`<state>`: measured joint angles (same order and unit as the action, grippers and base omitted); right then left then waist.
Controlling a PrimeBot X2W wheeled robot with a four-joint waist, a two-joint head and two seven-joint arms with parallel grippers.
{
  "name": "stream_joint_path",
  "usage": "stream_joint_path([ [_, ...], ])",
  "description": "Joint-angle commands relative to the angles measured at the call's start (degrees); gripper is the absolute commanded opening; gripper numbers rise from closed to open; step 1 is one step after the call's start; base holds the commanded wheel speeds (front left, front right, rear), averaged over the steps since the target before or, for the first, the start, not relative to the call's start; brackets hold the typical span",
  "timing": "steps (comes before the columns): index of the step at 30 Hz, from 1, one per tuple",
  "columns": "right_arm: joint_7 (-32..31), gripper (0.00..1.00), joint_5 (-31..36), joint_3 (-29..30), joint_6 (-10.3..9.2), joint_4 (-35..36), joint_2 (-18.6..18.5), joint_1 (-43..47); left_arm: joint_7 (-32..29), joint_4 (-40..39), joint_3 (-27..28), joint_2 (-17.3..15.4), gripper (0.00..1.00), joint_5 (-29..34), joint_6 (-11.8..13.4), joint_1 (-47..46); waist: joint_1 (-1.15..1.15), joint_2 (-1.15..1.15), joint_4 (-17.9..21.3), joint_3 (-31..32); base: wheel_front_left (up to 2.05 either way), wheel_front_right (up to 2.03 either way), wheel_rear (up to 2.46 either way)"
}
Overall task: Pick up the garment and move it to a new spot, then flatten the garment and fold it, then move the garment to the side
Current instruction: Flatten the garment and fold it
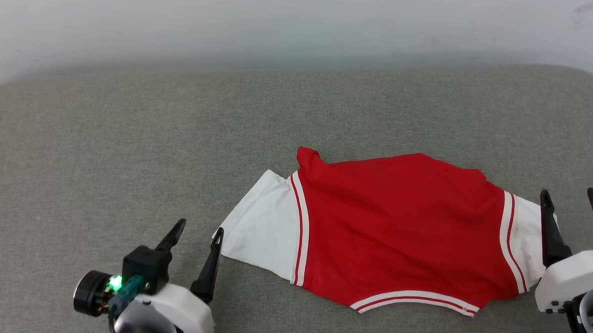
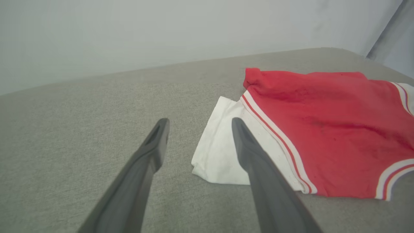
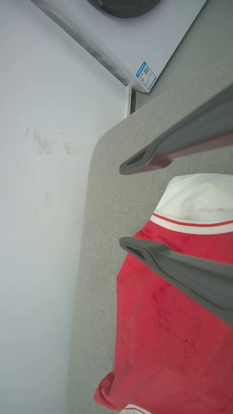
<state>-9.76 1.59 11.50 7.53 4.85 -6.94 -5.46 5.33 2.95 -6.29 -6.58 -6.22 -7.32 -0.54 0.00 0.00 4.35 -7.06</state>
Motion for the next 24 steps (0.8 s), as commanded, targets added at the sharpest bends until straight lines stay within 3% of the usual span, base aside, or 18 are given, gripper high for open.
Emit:
stream_joint_path([
  [1,0.33,1.0,0.24,0.26,-0.08,0.58,0.78,0.89,-4.36,-0.18,-1.23,-1.11,1.0,-0.47,-0.05,-1.8,0.0,0.0,0.43,-1.18,0.0,0.0,0.0],
  [5,0.85,1.0,0.55,0.06,-0.08,1.35,1.56,1.11,-15.94,-0.3,-3.27,-3.74,1.0,-0.17,-0.09,-5.05,0.0,0.0,1.1,-3.13,0.0,0.0,0.0],
  [10,1.3,1.0,0.84,-0.67,-0.08,1.12,2.44,0.64,-25.04,0.33,-4.11,-6.03,1.0,0.59,-0.07,-7.51,0.0,0.0,2.3,-5.12,0.0,0.0,0.0],
  [21,3.24,1.0,0.97,-1.78,-0.08,-0.64,3.62,-0.38,-33.62,4.83,-5.45,-8.43,1.0,-0.49,-0.02,-9.53,0.0,0.0,4.33,-9.23,0.0,0.0,0.0],
  [22,3.38,1.0,1.07,-1.74,-0.08,-0.71,3.65,-0.41,-34.08,5.4,-5.57,-8.37,0.28,-1.0,-0.04,-9.13,0.0,0.0,4.35,-9.37,0.0,0.0,0.0],
  [23,3.52,1.0,1.21,-1.69,-0.08,-0.87,3.66,-0.42,-34.32,5.81,-5.55,-8.38,0.0,-1.41,-0.05,-8.88,0.0,0.0,4.33,-9.47,0.0,0.0,0.0],
  [24,3.55,1.0,1.48,-1.69,-0.08,-1.07,3.7,-0.42,-34.39,6.05,-5.34,-8.42,0.0,-1.82,-0.05,-8.67,0.0,0.0,4.27,-9.52,0.0,0.0,0.0],
])
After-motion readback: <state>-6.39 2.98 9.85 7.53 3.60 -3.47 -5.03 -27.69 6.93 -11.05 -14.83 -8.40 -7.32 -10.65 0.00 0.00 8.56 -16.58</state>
